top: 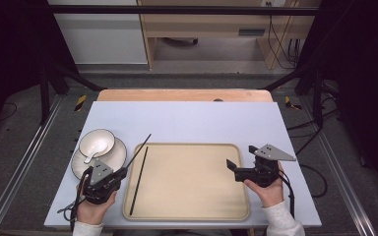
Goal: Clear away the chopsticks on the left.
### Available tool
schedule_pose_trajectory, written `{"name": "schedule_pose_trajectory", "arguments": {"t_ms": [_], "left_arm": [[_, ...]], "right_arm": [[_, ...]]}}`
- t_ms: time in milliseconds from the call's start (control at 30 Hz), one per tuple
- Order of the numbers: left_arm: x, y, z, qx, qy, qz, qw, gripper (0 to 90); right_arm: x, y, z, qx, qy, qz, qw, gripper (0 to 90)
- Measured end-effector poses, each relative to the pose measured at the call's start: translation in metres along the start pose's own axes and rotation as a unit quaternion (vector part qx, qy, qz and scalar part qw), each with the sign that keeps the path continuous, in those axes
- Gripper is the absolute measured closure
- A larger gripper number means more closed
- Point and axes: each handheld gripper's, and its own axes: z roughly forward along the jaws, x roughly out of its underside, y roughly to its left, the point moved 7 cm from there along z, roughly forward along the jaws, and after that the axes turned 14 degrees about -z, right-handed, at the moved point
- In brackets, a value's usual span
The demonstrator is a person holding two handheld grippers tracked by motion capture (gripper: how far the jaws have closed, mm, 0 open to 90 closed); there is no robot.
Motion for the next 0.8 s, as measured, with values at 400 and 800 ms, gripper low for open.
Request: {"name": "schedule_pose_trajectory", "arguments": {"t_ms": [400, 800], "left_arm": [[0.001, -0.020, -0.001, -0.013, -0.022, -0.029, 0.9992, 85.4], [-0.004, -0.038, -0.002, -0.032, -0.048, -0.073, 0.9956, 85.4]], "right_arm": [[-0.001, -0.001, -0.002, 0.003, -0.004, 0.004, 1.0000, 4.6], [-0.002, -0.002, -0.003, 0.002, -0.008, 0.008, 0.9999, 4.4]]}}
